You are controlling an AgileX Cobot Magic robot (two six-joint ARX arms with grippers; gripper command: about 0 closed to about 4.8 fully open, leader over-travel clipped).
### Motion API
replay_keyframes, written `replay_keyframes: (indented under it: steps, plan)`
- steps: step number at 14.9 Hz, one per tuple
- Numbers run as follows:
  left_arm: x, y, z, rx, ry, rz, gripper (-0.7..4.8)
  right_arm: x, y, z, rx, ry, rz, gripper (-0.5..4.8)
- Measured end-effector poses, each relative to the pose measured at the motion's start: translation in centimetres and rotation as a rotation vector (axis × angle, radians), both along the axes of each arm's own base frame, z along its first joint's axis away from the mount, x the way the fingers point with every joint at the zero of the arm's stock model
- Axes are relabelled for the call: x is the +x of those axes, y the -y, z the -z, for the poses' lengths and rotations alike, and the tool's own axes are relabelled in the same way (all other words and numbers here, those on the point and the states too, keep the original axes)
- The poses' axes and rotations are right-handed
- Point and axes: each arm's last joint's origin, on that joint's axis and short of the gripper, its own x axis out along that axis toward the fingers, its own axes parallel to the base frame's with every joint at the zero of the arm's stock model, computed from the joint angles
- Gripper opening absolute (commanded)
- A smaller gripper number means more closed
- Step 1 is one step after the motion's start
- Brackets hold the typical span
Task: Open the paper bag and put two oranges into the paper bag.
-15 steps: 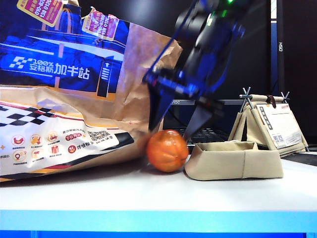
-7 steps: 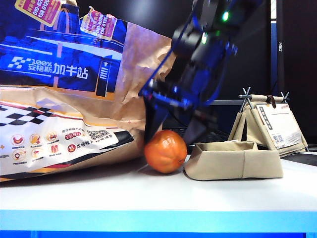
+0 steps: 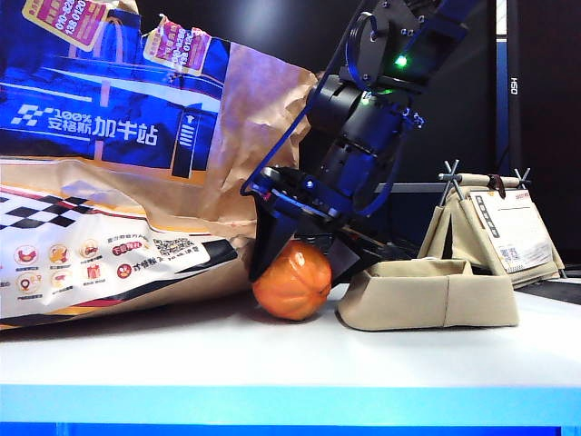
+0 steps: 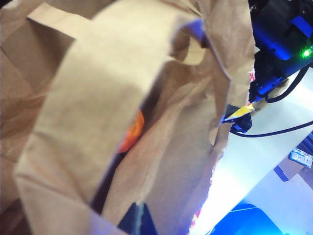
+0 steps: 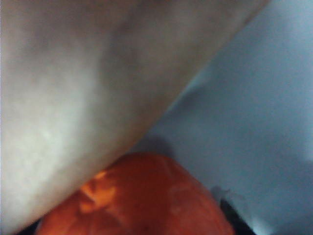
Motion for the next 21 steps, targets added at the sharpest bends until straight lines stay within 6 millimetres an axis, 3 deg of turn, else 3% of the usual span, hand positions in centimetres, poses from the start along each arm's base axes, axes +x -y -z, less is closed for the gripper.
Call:
replay_keyframes:
  steps: [1,5,10,12,14,16,17,18,19,21]
  plan:
    - [0.0,0.0,0.0,0.000,0.000,0.000,-0.06,0.0,0.0,0.0,-0.001,-0.005,0.005,0.05]
    - [0.0,0.0,0.0,0.000,0.007,0.000,-0.06,-1.2,0.8,-0.9,-0.054,-0.048,0.020,-0.04]
    - [0.1,0.0,-0.1,-0.004,0.013,-0.004,-0.06,-3.3,2.1,-7.4,0.013,0.067,0.030,-0.04]
    - [0.1,0.0,-0.1,-0.005,0.013,-0.005,-0.06,-4.6,2.9,-10.4,0.056,0.128,0.038,-0.04]
    - [0.2,0.0,-0.2,-0.018,0.008,-0.016,-0.06,-6.5,4.2,-14.8,0.107,0.245,0.053,-0.04]
    - [0.2,0.1,-0.2,-0.044,0.007,-0.001,-0.06,-7.3,4.6,-20.3,0.204,0.389,0.054,-0.04]
    - [0.1,0.2,-0.3,-0.093,0.005,0.046,-0.06,-7.7,4.7,-25.0,0.314,0.508,0.030,-0.04]
    - [0.0,0.4,-0.4,-0.134,0.004,0.085,-0.06,-7.8,4.6,-27.8,0.409,0.580,-0.015,-0.04]
    - [-0.1,0.5,-0.4,-0.170,0.003,0.120,-0.06,-7.6,4.3,-29.6,0.476,0.624,-0.055,-0.04]
    - [-0.2,0.6,-0.5,-0.223,0.001,0.171,-0.06,-5.6,2.8,-30.2,0.550,0.588,-0.111,-0.04]
